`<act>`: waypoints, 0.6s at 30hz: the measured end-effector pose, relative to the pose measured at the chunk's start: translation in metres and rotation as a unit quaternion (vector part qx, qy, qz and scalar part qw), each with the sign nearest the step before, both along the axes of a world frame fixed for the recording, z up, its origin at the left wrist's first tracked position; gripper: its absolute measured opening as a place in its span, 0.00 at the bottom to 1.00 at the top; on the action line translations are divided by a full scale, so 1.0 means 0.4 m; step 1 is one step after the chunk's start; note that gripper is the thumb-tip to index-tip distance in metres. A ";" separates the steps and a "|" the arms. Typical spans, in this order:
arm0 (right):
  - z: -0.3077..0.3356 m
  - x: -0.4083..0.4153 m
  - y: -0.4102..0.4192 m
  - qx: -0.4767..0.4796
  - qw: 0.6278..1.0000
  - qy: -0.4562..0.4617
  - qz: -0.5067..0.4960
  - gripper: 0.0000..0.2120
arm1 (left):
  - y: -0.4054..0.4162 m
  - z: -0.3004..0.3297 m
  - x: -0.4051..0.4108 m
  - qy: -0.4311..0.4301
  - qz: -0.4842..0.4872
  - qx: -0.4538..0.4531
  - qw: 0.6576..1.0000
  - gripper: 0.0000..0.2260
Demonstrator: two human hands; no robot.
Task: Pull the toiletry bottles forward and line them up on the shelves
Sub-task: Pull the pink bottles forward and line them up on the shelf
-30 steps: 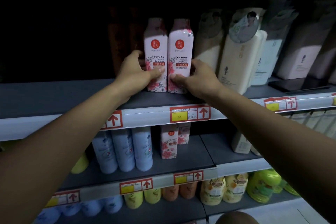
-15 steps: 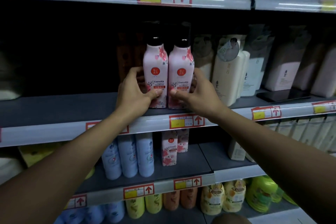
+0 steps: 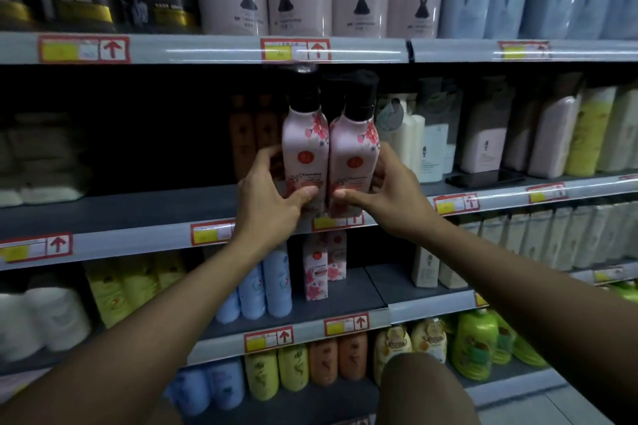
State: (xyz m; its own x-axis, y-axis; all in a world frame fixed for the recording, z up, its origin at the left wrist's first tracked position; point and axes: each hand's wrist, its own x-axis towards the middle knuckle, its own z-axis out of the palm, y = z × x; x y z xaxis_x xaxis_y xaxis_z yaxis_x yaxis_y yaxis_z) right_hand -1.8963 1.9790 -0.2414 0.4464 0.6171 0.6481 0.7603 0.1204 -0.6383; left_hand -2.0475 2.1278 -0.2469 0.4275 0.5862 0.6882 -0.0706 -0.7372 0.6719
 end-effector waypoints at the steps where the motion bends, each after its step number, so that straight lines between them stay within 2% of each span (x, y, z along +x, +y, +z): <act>1: -0.007 -0.007 -0.022 -0.007 1.000 -0.001 0.000 0.32 | -0.017 -0.010 -0.007 0.007 -0.002 0.000 1.000 0.30; 7: -0.073 -0.034 -0.124 -0.028 0.999 -0.005 -0.017 0.36 | -0.107 -0.076 -0.030 0.045 -0.012 -0.005 0.999 0.29; 13: -0.166 -0.001 -0.176 -0.066 0.997 0.025 -0.035 0.33 | -0.147 -0.160 -0.011 0.070 -0.037 -0.030 0.996 0.28; 18: -0.273 0.046 -0.182 -0.113 0.991 0.048 -0.043 0.32 | -0.136 -0.264 0.036 0.106 -0.059 -0.063 0.991 0.30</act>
